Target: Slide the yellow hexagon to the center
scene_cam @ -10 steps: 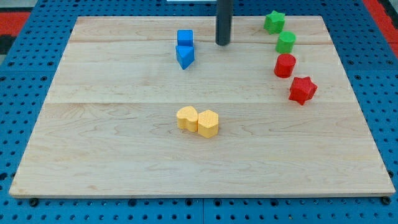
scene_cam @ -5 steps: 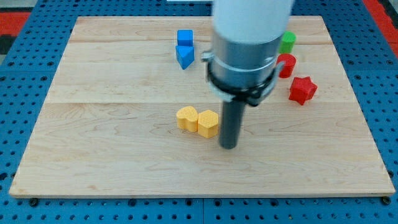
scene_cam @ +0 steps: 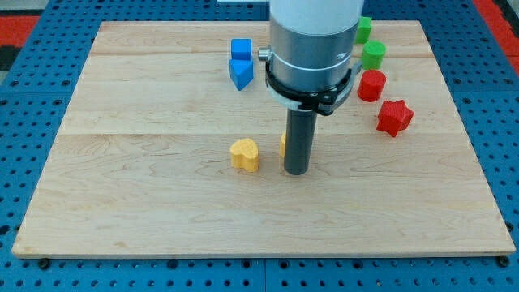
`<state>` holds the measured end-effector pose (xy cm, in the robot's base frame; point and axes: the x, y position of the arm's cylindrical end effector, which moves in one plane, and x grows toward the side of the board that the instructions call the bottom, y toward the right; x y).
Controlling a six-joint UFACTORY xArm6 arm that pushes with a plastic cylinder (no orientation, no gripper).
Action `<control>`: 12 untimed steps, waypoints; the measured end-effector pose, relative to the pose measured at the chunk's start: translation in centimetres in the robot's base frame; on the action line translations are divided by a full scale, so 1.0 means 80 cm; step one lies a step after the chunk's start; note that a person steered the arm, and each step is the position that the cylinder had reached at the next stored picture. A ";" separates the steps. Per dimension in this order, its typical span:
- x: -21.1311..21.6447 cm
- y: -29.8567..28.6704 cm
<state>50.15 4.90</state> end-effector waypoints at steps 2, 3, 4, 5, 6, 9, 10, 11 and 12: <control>-0.039 0.009; -0.062 0.011; -0.083 0.018; -0.100 0.019; -0.115 0.019; -0.137 -0.001; -0.161 -0.001; -0.197 0.004; -0.201 -0.008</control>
<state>34.09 4.24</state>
